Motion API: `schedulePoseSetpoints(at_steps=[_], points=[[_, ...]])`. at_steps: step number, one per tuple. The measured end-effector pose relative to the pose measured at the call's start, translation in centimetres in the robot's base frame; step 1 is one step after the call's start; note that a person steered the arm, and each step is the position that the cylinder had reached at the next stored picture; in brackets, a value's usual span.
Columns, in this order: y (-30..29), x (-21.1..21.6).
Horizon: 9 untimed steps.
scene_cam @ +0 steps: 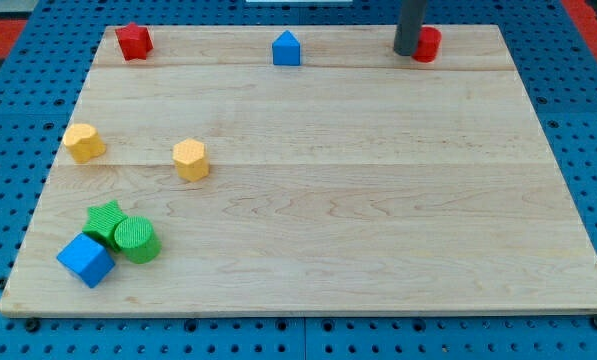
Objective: Keep green circle in between red star and green star
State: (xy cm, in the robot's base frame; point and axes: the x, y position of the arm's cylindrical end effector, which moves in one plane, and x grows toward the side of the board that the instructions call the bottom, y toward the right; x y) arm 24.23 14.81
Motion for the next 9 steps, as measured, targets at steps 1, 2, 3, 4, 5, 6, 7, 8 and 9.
schedulePoseSetpoints(at_steps=[1, 2, 3, 4, 5, 6, 7, 8, 9], points=[[-3.5, 2.2], [-4.5, 2.7], [-4.5, 5.1], [-5.9, 13.7], [-9.1, 23.9], [-12.8, 34.9], [-19.6, 37.6], [-27.3, 37.2], [-31.1, 34.9]])
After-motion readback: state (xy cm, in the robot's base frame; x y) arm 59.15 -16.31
